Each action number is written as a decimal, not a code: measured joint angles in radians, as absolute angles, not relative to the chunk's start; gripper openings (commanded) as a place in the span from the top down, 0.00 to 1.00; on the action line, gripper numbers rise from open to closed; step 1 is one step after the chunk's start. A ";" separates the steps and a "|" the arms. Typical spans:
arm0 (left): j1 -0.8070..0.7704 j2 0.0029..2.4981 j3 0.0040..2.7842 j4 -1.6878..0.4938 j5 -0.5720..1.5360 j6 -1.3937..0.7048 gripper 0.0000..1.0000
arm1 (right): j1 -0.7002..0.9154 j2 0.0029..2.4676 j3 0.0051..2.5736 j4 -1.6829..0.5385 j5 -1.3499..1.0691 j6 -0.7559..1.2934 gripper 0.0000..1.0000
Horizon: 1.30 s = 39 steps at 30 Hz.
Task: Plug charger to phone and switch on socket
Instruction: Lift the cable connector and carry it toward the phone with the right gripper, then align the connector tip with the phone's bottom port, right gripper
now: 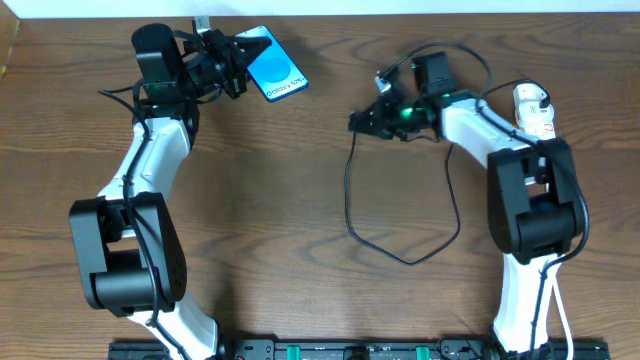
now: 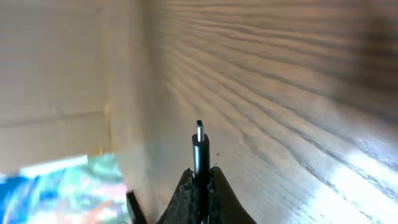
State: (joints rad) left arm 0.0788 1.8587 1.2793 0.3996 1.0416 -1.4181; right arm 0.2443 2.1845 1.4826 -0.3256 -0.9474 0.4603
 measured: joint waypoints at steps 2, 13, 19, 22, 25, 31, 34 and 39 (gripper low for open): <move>0.079 1.859 1.279 0.401 1.042 -1.418 0.93 | 0.229 2.185 1.480 -0.277 -1.036 0.376 0.99; 0.078 1.859 1.279 0.401 1.042 -1.419 0.93 | 0.269 2.186 1.476 0.072 -1.429 0.216 0.99; 0.076 1.859 1.279 0.401 1.042 -1.417 0.93 | 0.352 2.186 1.476 0.127 -1.490 0.213 0.99; 0.076 1.859 1.279 0.402 1.046 -1.410 0.93 | 0.377 2.186 1.475 0.226 -1.512 0.255 0.99; 0.076 1.859 1.279 0.402 1.055 -1.404 0.93 | 0.378 2.186 1.475 0.313 -1.527 0.316 0.99; 0.076 1.859 1.279 0.416 1.076 -1.327 0.93 | 0.373 2.186 1.475 0.332 -1.536 0.368 0.99; 0.076 1.859 1.278 0.496 1.095 -1.243 0.93 | 0.373 2.186 1.475 0.336 -1.538 0.378 0.99; 0.075 1.859 1.274 0.712 1.132 -1.162 0.93 | 0.373 2.186 1.475 0.339 -1.541 0.383 0.99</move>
State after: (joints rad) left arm 0.0750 1.8587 1.2736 0.7116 1.1324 -1.1618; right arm 0.3733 2.1857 1.4746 0.3393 -1.5414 0.3832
